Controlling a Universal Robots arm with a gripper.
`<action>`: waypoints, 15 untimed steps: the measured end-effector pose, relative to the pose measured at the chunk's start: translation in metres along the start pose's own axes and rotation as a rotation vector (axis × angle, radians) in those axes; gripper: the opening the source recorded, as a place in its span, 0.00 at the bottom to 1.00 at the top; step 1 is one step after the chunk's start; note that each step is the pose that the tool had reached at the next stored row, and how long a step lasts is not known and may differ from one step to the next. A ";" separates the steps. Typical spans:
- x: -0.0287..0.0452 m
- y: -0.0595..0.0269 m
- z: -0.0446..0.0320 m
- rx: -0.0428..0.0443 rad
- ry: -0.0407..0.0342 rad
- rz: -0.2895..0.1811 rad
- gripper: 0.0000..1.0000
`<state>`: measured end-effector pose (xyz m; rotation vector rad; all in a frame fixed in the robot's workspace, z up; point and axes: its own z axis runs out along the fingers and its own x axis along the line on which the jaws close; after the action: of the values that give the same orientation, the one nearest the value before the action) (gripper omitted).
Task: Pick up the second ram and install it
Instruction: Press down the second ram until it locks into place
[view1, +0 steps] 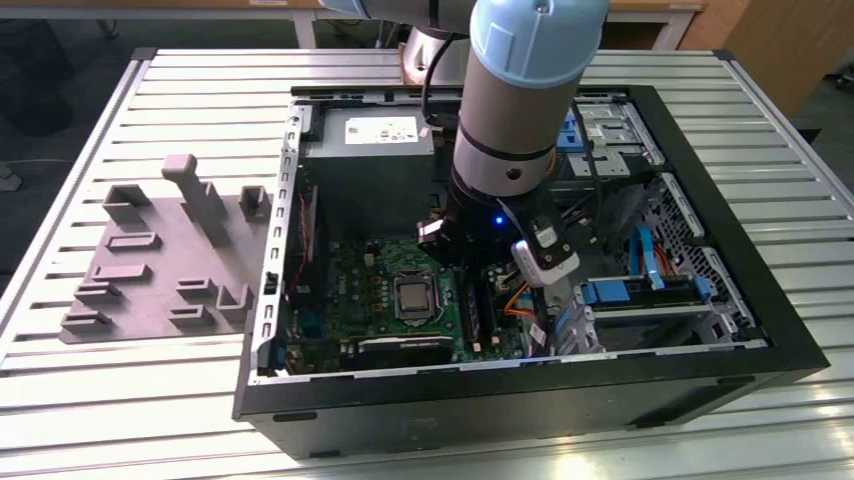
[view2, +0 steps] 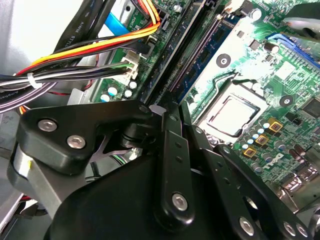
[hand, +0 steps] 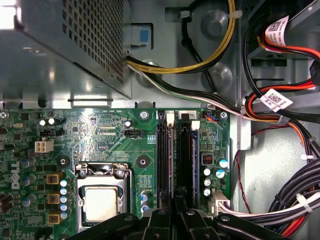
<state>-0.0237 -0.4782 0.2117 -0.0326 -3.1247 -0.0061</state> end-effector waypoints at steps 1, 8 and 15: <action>0.0000 0.0000 0.0000 -0.0015 0.0000 0.000 0.14; 0.0000 0.0000 -0.0005 -0.0038 0.0001 0.000 0.14; 0.0000 0.0000 -0.0008 -0.0066 0.0002 0.000 0.14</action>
<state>-0.0237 -0.4782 0.2126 -0.0325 -3.1245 -0.0163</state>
